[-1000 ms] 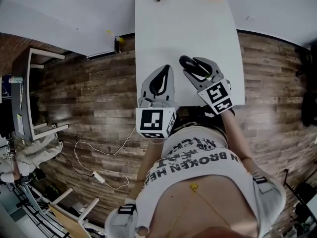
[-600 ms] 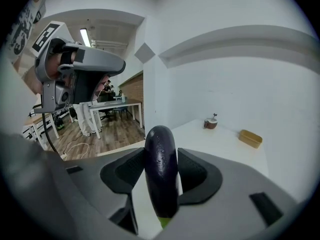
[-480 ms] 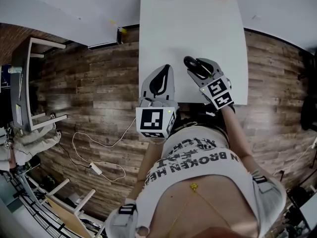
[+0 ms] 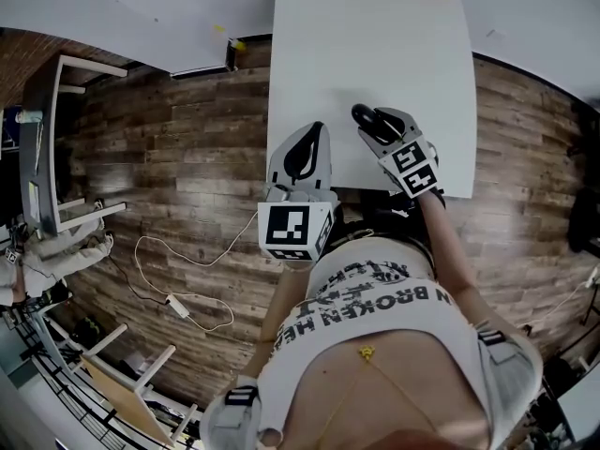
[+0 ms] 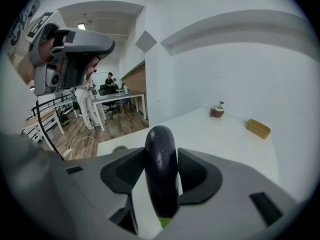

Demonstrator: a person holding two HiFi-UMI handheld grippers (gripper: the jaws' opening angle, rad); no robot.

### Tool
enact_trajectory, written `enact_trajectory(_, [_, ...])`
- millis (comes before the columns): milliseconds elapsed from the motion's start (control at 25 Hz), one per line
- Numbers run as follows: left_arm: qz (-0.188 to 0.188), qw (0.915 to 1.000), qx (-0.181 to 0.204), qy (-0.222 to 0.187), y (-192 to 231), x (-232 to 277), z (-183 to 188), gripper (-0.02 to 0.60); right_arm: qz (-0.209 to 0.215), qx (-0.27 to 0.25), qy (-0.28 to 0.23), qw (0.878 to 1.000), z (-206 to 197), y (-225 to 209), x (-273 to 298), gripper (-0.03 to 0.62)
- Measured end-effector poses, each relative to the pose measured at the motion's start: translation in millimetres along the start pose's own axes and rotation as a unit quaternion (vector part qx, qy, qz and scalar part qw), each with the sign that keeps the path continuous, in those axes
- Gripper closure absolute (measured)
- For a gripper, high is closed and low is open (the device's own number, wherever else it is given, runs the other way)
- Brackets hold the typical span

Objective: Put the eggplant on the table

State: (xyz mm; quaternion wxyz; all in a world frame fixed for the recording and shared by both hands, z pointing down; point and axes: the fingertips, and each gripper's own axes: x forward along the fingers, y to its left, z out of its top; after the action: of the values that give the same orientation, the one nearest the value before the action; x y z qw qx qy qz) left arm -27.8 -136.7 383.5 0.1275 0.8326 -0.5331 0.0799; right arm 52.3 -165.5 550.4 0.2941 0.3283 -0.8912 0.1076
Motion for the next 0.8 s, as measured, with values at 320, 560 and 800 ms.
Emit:
enact_trajectory(320, [0.011, 0.9999, -0.007, 0.003, 8.4, -6.5, -6.3, 0.583, 0.010, 0.001, 0.029, 1.000, -19.1, 0.3, 18.5, 0.387])
enact_trajectory(560, [0.013, 0.9998, -0.012, 0.006, 9.9, -11.7, -12.7, 0.583, 0.010, 0.010, 0.052, 0.999, -35.2, -5.3, 30.2, 0.387])
enact_trajectory(800, [0.013, 0.9998, -0.014, 0.007, 11.9, -15.4, -15.8, 0.583, 0.010, 0.017, 0.071, 0.997, -43.2, -10.2, 43.4, 0.387])
